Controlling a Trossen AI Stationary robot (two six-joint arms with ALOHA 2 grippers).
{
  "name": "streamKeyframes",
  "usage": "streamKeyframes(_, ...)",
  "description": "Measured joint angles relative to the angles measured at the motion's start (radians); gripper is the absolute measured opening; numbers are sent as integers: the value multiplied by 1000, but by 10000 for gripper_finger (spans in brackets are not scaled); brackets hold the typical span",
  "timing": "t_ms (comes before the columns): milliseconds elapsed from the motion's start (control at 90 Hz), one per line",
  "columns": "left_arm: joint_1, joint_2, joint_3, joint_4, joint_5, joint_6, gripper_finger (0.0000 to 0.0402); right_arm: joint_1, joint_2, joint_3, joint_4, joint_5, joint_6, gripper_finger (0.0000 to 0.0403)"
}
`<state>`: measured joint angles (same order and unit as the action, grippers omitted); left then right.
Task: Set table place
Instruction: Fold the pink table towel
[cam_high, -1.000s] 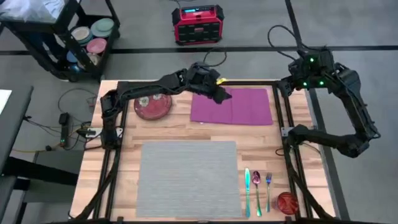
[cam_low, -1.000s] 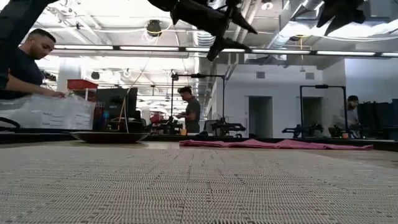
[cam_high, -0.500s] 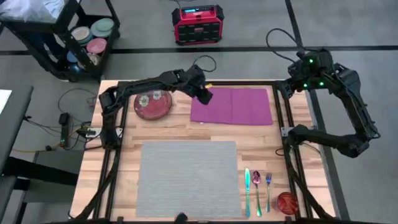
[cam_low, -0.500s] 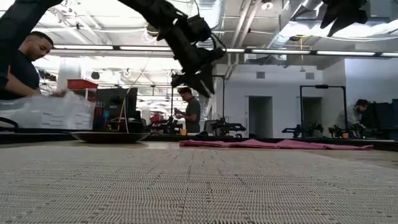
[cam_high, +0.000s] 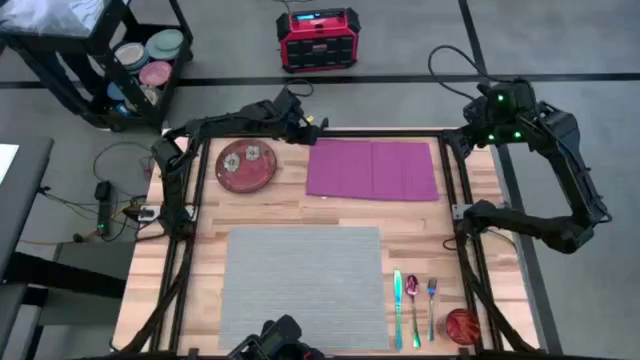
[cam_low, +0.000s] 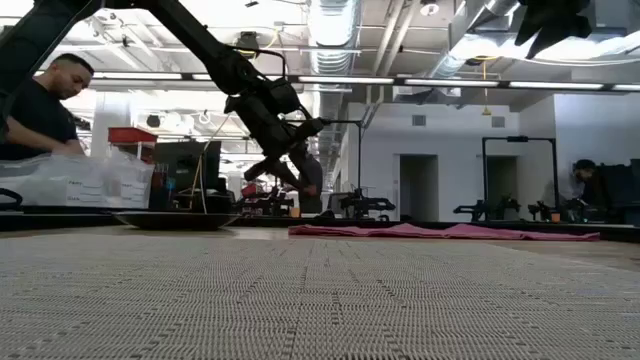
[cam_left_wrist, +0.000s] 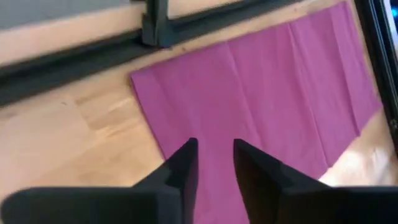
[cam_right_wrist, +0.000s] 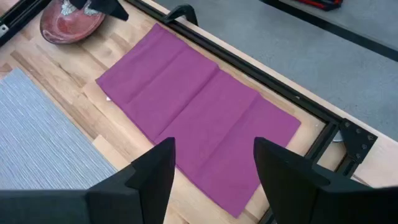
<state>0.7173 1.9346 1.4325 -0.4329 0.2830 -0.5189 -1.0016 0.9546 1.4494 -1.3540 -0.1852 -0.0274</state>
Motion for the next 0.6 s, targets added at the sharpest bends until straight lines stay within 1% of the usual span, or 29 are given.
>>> streamKeyframes(56,-8,17,4,16,-11,22,125,0,0,0,0,0,0,205)
streamKeyframes(122,-11,42,11,-2,-19,33,140,0,0,0,-1,-1,0,205)
streamKeyframes(244,-19,106,33,-3,-19,15,157,0,0,0,-1,-1,3,205)
streamKeyframes(378,-18,174,74,-37,56,-24,172,0,-1,0,-10,-23,20,205)
streamKeyframes(478,-5,193,111,-69,53,-18,181,0,-4,0,-24,-50,28,205)
streamKeyframes(600,11,197,138,-106,40,15,188,0,-17,0,-37,-54,28,205)
